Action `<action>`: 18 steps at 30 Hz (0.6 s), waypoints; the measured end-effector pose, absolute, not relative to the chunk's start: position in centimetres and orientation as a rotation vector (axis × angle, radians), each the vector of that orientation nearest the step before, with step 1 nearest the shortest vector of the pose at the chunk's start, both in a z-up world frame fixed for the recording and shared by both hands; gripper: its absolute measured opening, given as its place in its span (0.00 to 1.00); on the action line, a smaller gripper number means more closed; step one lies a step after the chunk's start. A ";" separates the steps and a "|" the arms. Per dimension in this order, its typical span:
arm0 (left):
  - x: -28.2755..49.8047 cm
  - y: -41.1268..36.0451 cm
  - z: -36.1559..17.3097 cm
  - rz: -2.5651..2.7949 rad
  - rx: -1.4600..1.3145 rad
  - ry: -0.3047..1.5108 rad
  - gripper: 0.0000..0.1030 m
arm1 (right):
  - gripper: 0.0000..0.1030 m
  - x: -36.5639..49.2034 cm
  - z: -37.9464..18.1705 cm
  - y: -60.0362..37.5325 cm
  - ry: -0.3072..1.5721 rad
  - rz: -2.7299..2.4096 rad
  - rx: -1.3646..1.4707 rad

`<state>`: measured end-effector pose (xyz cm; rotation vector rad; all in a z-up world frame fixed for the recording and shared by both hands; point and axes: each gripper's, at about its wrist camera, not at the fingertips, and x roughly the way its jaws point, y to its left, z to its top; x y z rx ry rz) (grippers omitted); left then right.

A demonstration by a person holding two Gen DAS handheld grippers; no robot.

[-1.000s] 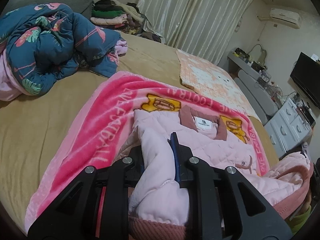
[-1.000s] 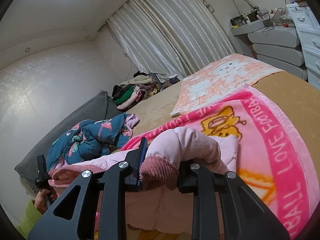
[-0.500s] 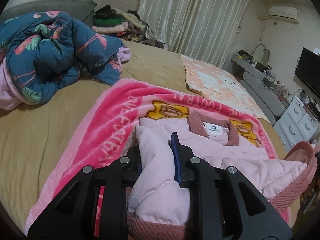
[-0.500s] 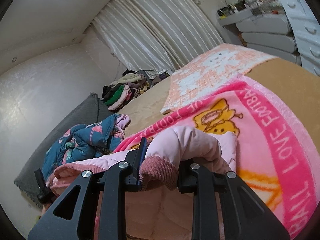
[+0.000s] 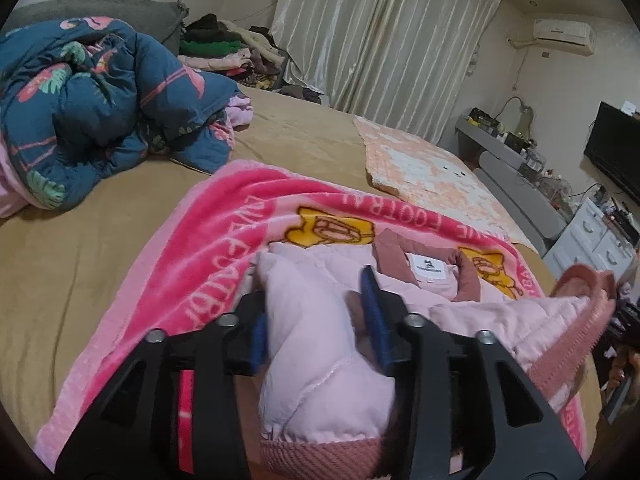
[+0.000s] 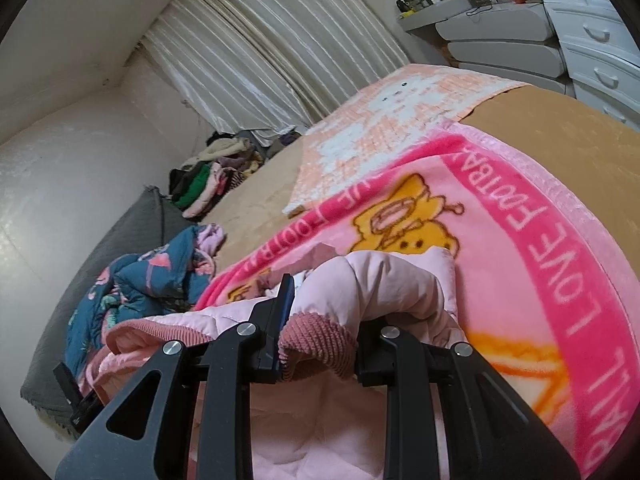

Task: Fold large clothes
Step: 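Lay the hem over the folded collar part and open both tools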

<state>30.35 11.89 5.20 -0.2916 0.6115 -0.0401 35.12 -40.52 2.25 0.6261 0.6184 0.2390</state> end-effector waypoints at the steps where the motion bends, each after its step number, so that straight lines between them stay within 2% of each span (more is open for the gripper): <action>1: 30.3 11.9 5.1 -0.051 -0.295 0.610 0.45 | 0.23 35.4 2.0 -40.3 0.626 0.231 0.620; 7: 29.5 12.3 5.6 -0.125 -0.315 0.591 0.64 | 0.23 37.4 0.1 -39.6 0.674 0.166 0.607; 9: 29.0 12.4 6.3 -0.104 -0.299 0.563 0.80 | 0.23 38.0 -0.5 -39.3 0.689 0.141 0.587; 13: 28.1 12.7 7.8 -0.079 -0.265 0.516 0.82 | 0.25 38.7 -1.3 -38.6 0.703 0.107 0.559; 18: 28.4 13.2 7.1 -0.044 -0.252 0.527 0.84 | 0.28 39.2 -1.7 -38.4 0.712 0.099 0.556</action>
